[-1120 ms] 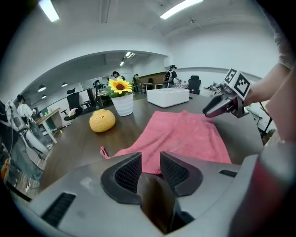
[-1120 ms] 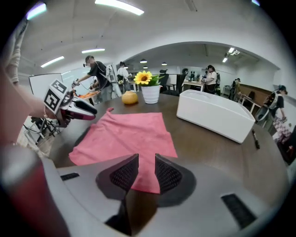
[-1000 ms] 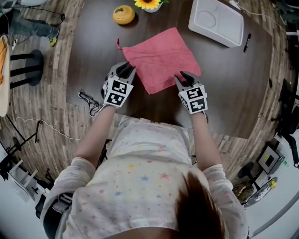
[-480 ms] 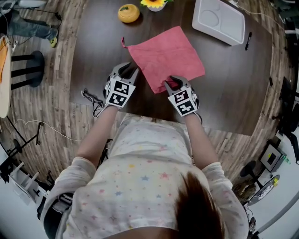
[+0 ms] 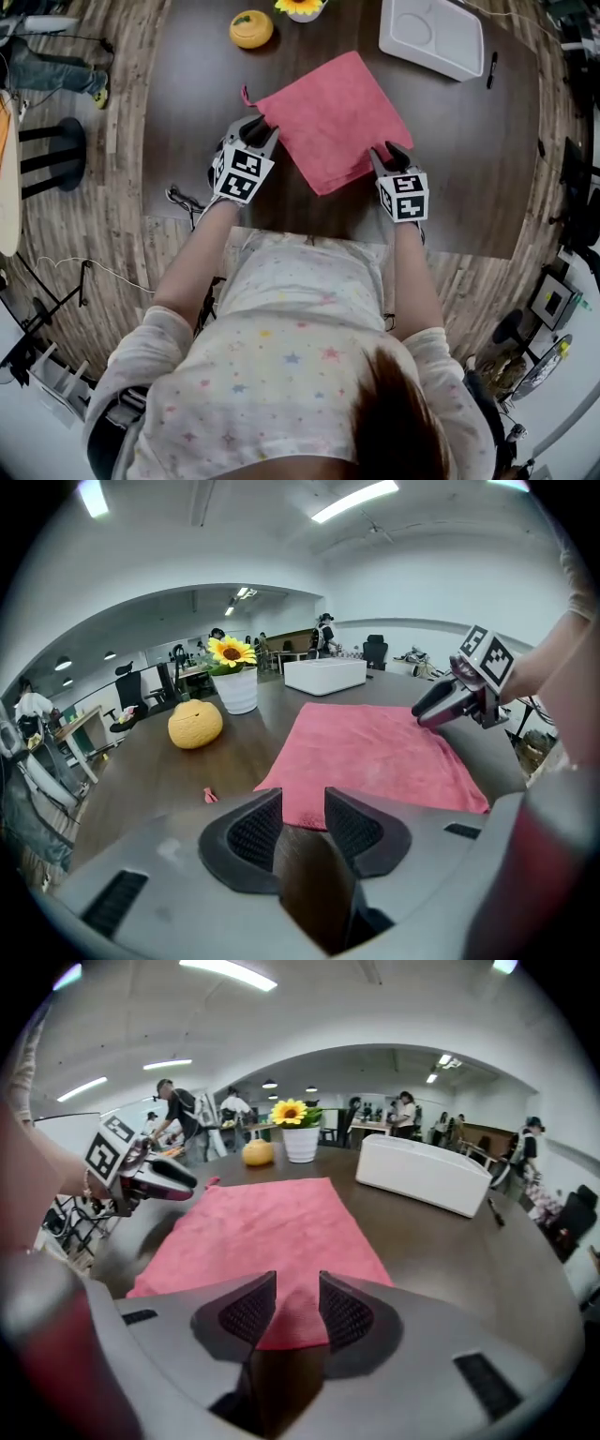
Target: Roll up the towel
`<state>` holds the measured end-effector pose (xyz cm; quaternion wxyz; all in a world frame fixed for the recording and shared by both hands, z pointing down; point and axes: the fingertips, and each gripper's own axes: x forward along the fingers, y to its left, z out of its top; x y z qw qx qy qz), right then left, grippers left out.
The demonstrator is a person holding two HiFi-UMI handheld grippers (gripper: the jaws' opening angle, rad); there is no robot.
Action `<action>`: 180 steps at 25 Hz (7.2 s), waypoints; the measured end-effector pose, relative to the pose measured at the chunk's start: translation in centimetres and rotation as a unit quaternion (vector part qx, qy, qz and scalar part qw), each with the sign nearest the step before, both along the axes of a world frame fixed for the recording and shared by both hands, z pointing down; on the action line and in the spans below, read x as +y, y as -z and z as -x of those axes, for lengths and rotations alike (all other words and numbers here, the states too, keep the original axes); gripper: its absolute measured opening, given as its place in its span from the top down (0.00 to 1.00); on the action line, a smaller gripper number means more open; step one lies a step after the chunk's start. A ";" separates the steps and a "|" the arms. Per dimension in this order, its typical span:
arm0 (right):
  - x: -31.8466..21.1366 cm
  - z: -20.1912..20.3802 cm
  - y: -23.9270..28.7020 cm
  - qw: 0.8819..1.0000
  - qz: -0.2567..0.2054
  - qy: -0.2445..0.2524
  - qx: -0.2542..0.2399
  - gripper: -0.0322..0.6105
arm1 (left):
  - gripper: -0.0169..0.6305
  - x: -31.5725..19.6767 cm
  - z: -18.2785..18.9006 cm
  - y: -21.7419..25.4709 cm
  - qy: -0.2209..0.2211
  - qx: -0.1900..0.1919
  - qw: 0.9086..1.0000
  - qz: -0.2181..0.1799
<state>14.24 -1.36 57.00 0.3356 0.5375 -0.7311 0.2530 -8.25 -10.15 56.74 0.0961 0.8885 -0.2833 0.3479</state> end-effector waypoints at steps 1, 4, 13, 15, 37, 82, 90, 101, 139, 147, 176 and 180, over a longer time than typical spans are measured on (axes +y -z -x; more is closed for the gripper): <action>-0.5 -1.5 -0.1 1.000 -0.003 -0.021 0.007 0.73 | 0.78 -0.4 -0.2 -0.2 -0.003 -0.002 1.000 -0.001; -1.2 -4.3 -0.9 0.999 0.008 -0.051 0.014 0.73 | 0.77 -1.3 -0.7 -1.2 -0.012 -0.008 1.000 0.006; 0.3 -3.9 0.5 0.999 -0.003 -0.033 0.004 0.72 | 0.75 -0.1 -0.4 -1.5 -0.017 -0.004 1.000 0.025; 1.3 -0.4 1.3 1.000 -0.004 0.006 -0.029 0.73 | 0.75 0.5 -0.7 -0.9 -0.028 0.006 0.999 0.022; 9.2 14.8 -1.7 0.946 0.072 0.315 -0.007 0.91 | 0.75 8.2 -0.2 1.6 -0.004 0.025 1.000 0.015; 6.0 9.8 -0.5 0.962 0.090 0.248 -0.067 0.94 | 0.81 13.9 -8.5 -1.7 -0.202 -0.008 0.974 0.098; 4.3 7.5 -0.1 0.968 0.117 0.195 -0.103 0.94 | 0.81 13.6 -8.7 -1.8 -0.225 -0.026 0.971 0.077; 5.4 9.0 2.2 0.970 0.050 0.209 -0.113 0.84 | 0.81 13.8 -8.5 -1.1 -0.251 -0.008 0.966 0.067; 7.9 9.4 0.4 0.943 0.160 0.247 -0.158 0.93 | 0.93 15.7 -7.5 -0.3 -0.304 -0.015 0.938 0.167; 5.8 8.3 -0.7 0.958 0.147 0.203 -0.135 0.93 | 0.93 13.1 -8.1 -0.9 -0.252 -0.004 0.950 0.182; 7.2 10.2 2.5 0.953 0.061 0.269 -0.127 0.87 | 0.85 15.3 -8.0 -1.8 -0.263 -0.027 0.958 0.112; 8.0 9.6 -0.2 0.952 0.075 0.292 -0.054 0.82 | 0.84 15.4 -8.0 -1.7 -0.269 -0.034 0.957 0.104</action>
